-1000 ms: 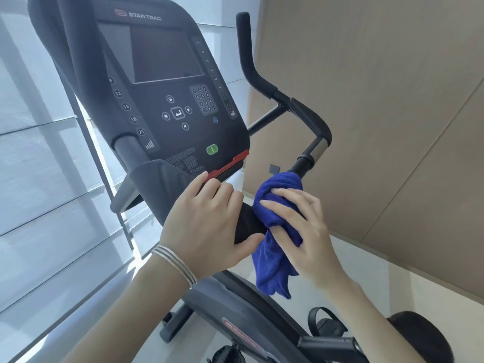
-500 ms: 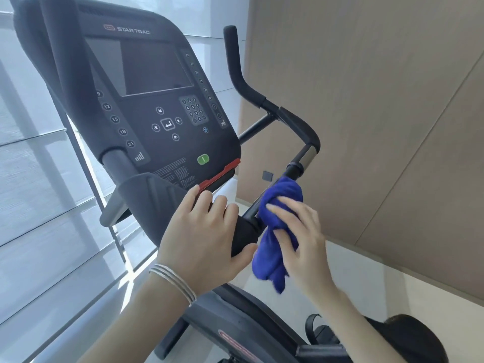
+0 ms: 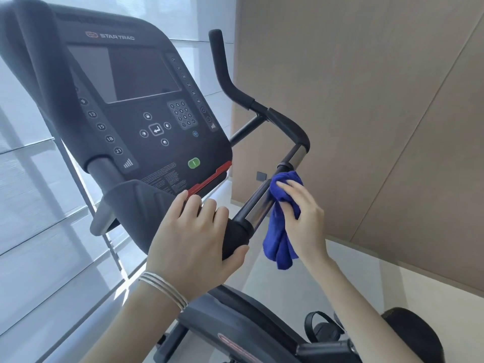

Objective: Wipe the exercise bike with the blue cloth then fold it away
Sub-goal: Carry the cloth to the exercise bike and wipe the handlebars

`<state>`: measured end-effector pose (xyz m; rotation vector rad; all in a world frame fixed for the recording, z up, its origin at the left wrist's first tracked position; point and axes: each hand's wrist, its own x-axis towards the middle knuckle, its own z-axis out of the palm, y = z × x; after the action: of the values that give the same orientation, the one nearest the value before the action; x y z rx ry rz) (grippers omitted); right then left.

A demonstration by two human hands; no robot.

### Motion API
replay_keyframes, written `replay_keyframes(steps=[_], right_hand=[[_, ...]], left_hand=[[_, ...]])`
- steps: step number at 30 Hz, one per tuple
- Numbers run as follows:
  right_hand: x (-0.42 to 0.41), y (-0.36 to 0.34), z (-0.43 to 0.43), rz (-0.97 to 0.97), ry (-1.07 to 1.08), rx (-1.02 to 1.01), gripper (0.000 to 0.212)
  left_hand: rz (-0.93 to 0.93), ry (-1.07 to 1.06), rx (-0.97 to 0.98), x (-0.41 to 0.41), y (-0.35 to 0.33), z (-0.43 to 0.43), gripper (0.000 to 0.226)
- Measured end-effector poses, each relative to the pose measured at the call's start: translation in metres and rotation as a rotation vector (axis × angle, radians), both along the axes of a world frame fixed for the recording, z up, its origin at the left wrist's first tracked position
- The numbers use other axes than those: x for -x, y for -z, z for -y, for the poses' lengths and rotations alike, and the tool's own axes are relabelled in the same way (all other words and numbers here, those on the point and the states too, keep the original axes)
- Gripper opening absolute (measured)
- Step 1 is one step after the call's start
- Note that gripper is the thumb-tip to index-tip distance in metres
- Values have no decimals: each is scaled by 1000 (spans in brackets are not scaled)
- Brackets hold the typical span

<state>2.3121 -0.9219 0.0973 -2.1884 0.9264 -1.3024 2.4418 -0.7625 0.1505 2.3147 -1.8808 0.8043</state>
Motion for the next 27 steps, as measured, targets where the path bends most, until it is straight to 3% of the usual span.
replay_keyframes(steps=[6,14,18,24,27], right_hand=[[14,21,-78,29,-141,155,35],[7,-16,-14,-123,-84,39,34],[1,-8,-12,-65,-13,51,37],[14,23,-58,82,-127,49,37],[26,24,-55,67,-169,5,35]], left_hand=[[2,15,56,-1,2,1,53],[33,-1,26,1,2,-1,55],[29,-3,27,2,2,0,56],[29,11,85,-1,5,1,52],[47,14,79,-1,5,1,54]])
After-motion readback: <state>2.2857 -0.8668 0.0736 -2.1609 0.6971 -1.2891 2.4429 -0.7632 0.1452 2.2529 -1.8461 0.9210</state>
